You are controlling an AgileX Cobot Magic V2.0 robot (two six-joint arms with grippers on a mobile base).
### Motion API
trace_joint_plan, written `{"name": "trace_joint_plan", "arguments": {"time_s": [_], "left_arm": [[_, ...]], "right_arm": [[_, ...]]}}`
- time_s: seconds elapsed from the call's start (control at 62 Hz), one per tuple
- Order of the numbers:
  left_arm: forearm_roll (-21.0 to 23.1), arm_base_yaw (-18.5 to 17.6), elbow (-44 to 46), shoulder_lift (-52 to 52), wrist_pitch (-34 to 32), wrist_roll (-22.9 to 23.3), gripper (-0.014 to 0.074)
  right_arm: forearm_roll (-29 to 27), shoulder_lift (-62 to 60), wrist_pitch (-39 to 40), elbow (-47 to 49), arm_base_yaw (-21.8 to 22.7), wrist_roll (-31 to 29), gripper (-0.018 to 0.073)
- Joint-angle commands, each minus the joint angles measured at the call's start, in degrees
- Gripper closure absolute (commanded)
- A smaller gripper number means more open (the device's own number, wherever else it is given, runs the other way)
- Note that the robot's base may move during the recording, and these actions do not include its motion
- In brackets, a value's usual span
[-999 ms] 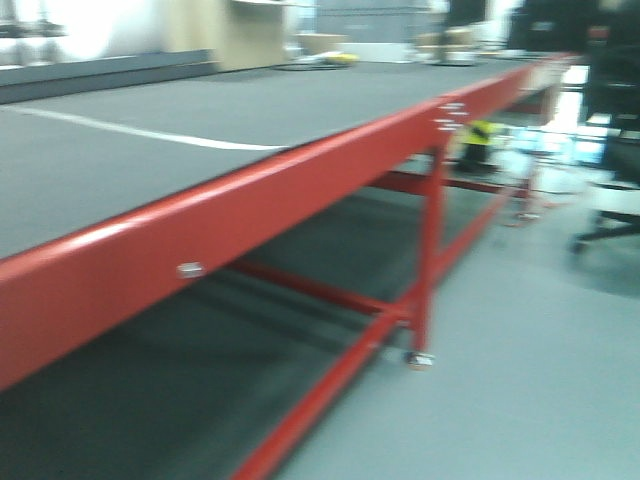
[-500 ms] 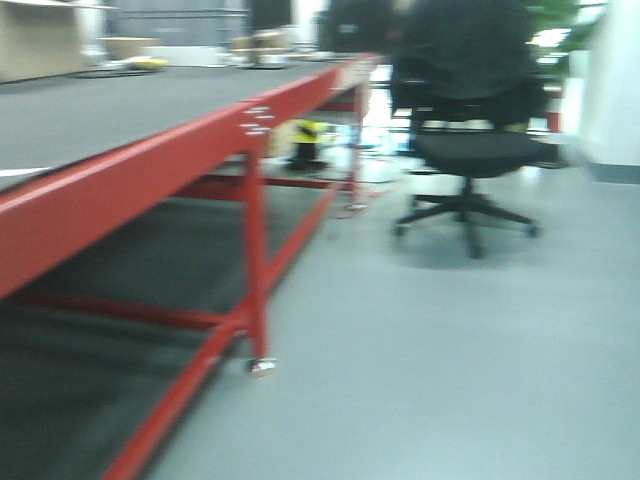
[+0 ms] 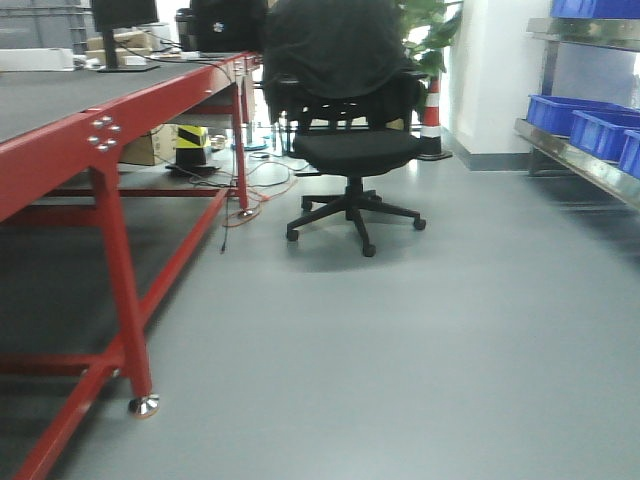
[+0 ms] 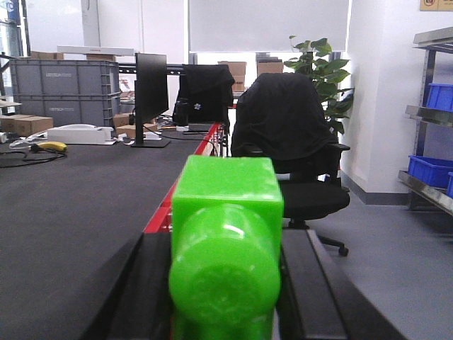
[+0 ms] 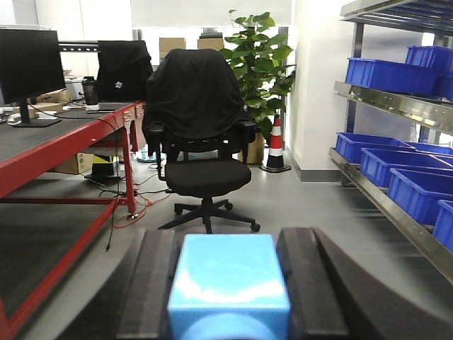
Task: Grab block from conveyor and place in blue bin
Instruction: 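Drive away from the belt holding both blocks, then drive to the steel rack of blue bins holding both blocks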
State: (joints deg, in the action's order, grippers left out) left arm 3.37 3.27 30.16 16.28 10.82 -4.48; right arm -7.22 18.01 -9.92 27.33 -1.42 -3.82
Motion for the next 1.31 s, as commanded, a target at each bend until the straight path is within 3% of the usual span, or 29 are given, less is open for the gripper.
{"name": "trace_joint_plan", "arguments": {"time_s": [0.0,1.289], "left_arm": [[-0.1,0.0,0.0,-0.3,-1.1,0.0,0.0708],[-0.1,0.0,0.0,-0.3,-1.1,0.0,0.0708]], "right_arm": [[0.0,-0.3,1.5,0.0,-0.1,-0.4,0.0721],[0.0,-0.3,1.5,0.0,-0.1,-0.4,0.0721]]}}
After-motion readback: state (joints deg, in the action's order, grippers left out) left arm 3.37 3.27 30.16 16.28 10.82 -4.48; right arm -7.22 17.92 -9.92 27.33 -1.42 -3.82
